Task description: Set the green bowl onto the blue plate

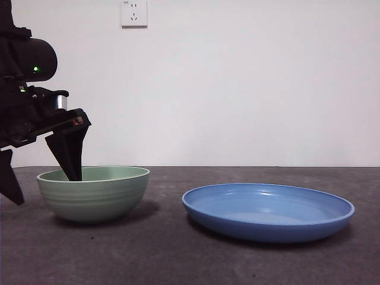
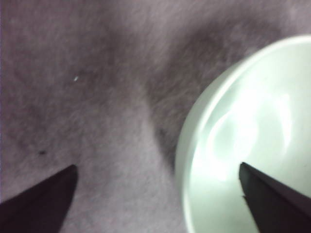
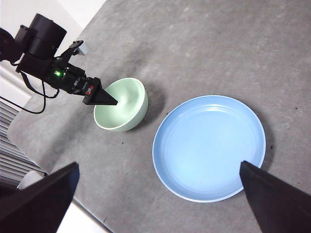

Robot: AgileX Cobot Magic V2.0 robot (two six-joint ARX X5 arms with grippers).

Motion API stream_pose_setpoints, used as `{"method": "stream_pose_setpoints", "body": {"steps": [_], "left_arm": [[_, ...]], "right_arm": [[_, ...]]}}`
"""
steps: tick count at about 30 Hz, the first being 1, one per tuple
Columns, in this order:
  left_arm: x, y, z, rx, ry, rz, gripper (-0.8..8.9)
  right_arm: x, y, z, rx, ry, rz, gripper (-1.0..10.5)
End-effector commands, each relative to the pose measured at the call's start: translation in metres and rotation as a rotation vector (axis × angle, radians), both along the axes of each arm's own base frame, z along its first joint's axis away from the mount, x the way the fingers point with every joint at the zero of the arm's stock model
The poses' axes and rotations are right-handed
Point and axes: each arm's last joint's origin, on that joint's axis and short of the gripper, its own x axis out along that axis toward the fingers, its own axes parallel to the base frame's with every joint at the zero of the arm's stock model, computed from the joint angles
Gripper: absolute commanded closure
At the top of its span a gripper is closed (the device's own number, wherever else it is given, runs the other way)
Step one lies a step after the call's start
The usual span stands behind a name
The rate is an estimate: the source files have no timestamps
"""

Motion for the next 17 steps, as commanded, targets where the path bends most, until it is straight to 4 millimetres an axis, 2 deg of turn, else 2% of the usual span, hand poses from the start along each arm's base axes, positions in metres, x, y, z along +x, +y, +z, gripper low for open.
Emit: {"method": "stream_pose_setpoints", "body": {"steps": [1, 10, 14, 17], "left_arm": [[0.004, -0.005, 0.001, -0.003, -0.001, 0.006, 4.54], [0.002, -0.014, 0.001, -0.004, -0.006, -0.025, 8.04], [0.003, -0.015, 0.003, -0.005, -0.01, -0.026, 8.05], [0.004, -0.019, 0.014, -0.006, 0.017, -0.015, 8.05]], "right_arm": [[0.0, 0.0, 0.005, -0.003, -0.021, 0.005, 4.0], [0.0, 0.0, 0.005, -0.003, -0.022, 0.005, 4.0], [0.0, 0.0, 0.005, -0.003, -0.022, 0.005, 4.0], [0.0, 0.0, 0.005, -0.003, -0.022, 0.005, 4.0]]}}
